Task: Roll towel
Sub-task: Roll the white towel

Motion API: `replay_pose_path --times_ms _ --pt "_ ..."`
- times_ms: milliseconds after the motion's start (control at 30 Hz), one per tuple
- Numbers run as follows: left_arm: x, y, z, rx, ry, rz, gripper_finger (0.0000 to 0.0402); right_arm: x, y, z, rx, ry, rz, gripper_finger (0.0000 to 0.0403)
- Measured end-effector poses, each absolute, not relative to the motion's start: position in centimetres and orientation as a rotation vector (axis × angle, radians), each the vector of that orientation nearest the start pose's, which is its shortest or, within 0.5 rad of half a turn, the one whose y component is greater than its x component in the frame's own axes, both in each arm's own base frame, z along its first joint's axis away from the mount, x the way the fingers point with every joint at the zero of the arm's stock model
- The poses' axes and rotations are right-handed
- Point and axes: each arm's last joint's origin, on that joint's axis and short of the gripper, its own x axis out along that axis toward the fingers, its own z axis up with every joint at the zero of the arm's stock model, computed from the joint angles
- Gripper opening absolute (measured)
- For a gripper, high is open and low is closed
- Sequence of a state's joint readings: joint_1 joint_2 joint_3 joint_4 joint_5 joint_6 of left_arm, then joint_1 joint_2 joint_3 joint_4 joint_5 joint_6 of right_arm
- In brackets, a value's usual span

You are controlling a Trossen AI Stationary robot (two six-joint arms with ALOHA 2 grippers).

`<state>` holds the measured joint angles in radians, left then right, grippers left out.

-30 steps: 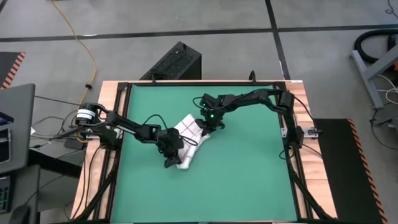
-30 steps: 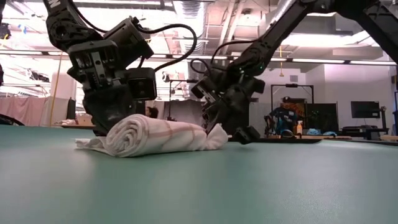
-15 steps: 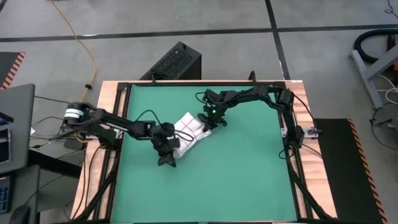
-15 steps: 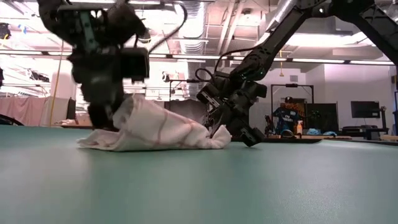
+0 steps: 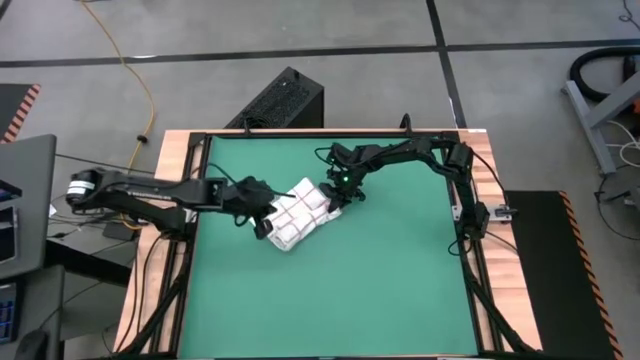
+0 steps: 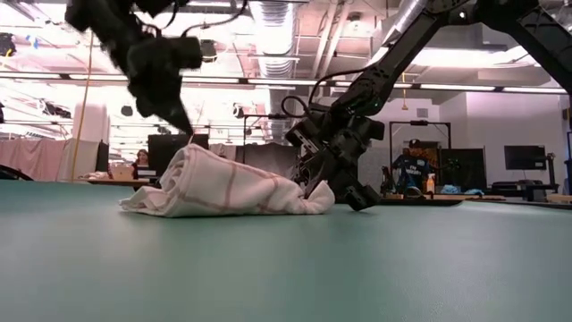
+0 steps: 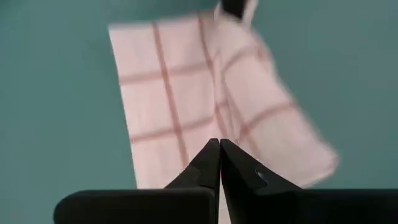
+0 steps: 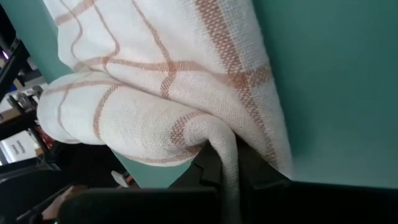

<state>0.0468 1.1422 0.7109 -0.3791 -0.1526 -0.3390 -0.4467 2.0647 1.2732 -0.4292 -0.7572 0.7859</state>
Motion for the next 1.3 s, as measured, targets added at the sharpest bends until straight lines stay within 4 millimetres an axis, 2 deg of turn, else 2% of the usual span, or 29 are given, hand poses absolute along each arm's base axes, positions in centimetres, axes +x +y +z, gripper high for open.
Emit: replay_pose_path --times_ms 167,467,667,833,933,1167,1300 --pt "23.0 1.6 19.0 -0.247 0.839 0.285 0.0 36.2 -14.6 12.1 1.379 1.126 -0.122 0.0023" --pt "24.2 3.0 14.5 -0.141 1.024 0.291 0.0 36.2 -12.9 12.4 1.327 1.217 -0.081 0.0023" --pt "25.4 4.1 12.7 -0.188 1.025 0.23 0.0 36.8 -11.8 14.2 1.14 1.296 -0.118 0.0023" --pt "25.4 4.7 12.4 -0.181 1.024 0.205 0.0 37.7 -11.2 16.4 0.957 1.329 -0.125 0.0023" --pt "25.4 5.0 12.4 -0.2 1.021 0.199 0.0 38.0 -10.7 17.0 0.915 1.354 -0.107 0.0023" --pt "24.7 5.5 12.2 -0.222 1.09 0.26 0.0 37.9 -9.5 17.1 0.839 1.429 -0.071 0.0023" --pt "24.7 5.6 13.3 -0.209 1.123 0.258 0.0 37.9 -9.8 16.5 0.863 1.441 -0.083 0.0023"
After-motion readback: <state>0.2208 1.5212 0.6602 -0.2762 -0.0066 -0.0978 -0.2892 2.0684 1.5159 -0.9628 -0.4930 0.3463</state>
